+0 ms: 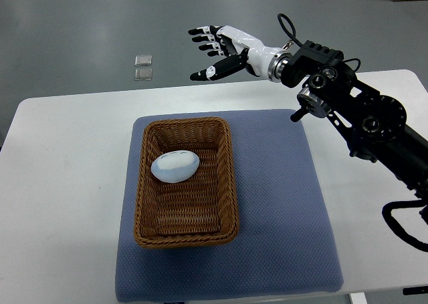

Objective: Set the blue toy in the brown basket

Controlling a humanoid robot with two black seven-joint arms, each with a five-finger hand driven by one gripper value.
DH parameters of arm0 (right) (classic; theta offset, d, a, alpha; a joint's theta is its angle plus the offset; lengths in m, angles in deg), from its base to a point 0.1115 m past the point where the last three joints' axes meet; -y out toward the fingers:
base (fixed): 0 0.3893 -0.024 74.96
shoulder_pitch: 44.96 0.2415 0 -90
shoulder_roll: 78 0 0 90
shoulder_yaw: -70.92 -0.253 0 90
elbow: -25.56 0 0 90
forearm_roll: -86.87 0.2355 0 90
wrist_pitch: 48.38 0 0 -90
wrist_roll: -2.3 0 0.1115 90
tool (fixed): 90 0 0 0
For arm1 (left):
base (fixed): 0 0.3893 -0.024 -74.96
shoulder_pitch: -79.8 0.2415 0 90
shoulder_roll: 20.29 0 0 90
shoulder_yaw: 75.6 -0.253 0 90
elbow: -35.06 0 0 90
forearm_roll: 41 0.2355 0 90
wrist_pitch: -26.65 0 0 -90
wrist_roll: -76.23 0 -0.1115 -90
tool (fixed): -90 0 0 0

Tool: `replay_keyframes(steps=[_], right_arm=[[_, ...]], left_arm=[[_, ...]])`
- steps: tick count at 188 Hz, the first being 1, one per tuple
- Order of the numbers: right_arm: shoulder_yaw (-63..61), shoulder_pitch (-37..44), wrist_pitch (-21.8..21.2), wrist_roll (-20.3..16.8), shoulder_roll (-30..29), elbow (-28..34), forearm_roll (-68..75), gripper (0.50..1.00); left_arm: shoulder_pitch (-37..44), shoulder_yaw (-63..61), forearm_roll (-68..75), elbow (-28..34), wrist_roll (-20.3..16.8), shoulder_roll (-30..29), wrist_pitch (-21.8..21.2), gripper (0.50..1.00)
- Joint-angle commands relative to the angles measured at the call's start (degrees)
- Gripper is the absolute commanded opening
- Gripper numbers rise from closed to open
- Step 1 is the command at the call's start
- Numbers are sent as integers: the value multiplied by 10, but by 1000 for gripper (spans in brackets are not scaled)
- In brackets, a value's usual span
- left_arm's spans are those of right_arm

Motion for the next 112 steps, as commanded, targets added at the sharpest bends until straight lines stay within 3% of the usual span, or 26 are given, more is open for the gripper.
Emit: replay_keyframes(steps=[1,53,85,112], right_arm=[[-80,-37,24,7,-19,0,1,905],[-234,-136,80,46,-41,-6,104,905],[-246,-176,126,77,-41,-13,196,905],[-245,-188,140,88,-41,-24,223,905]], left_arm=[[0,0,0,0,0,0,0,1000],[0,0,0,0,0,0,0,1000],[0,0,0,0,0,0,0,1000],[0,0,0,0,0,0,0,1000]])
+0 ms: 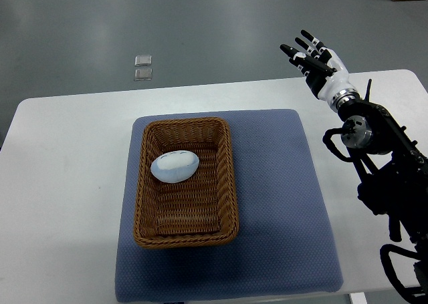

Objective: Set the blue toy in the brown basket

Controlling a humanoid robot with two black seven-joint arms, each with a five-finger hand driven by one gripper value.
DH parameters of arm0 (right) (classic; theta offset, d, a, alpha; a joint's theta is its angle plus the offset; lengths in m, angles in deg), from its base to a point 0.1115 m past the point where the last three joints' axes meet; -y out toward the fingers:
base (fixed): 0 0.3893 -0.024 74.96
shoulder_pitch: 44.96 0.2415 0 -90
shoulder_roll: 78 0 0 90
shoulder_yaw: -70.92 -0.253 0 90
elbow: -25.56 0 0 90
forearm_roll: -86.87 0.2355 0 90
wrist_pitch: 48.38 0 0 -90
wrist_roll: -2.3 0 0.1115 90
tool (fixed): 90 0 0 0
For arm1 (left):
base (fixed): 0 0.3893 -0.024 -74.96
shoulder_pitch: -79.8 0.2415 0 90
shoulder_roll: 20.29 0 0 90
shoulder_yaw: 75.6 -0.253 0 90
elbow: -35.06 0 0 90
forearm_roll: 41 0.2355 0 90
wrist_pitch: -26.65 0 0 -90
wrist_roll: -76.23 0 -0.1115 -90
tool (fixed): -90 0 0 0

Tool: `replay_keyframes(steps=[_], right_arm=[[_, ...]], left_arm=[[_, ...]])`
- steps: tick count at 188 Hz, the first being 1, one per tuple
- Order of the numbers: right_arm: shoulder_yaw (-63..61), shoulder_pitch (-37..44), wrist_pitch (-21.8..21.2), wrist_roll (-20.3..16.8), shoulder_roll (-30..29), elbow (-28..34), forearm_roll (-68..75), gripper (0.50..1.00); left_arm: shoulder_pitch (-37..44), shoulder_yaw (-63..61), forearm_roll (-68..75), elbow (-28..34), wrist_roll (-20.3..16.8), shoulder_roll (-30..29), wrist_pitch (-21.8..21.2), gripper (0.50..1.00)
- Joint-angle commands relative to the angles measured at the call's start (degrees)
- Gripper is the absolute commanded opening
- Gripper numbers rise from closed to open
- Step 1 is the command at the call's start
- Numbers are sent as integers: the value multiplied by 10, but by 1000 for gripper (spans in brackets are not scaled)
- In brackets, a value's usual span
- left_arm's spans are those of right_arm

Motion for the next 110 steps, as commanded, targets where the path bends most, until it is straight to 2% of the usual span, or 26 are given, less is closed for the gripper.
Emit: replay_keyframes(steps=[1,79,110], right_arm=[[0,-7,9,6,0,-10,18,905],[1,-5,10,15,0,-28,29,905],[12,-5,9,30,0,-28,28,905]], left_arm=[[0,-1,0,0,0,0,0,1000],[0,0,0,0,0,0,0,1000],[0,0,0,0,0,0,0,1000]])
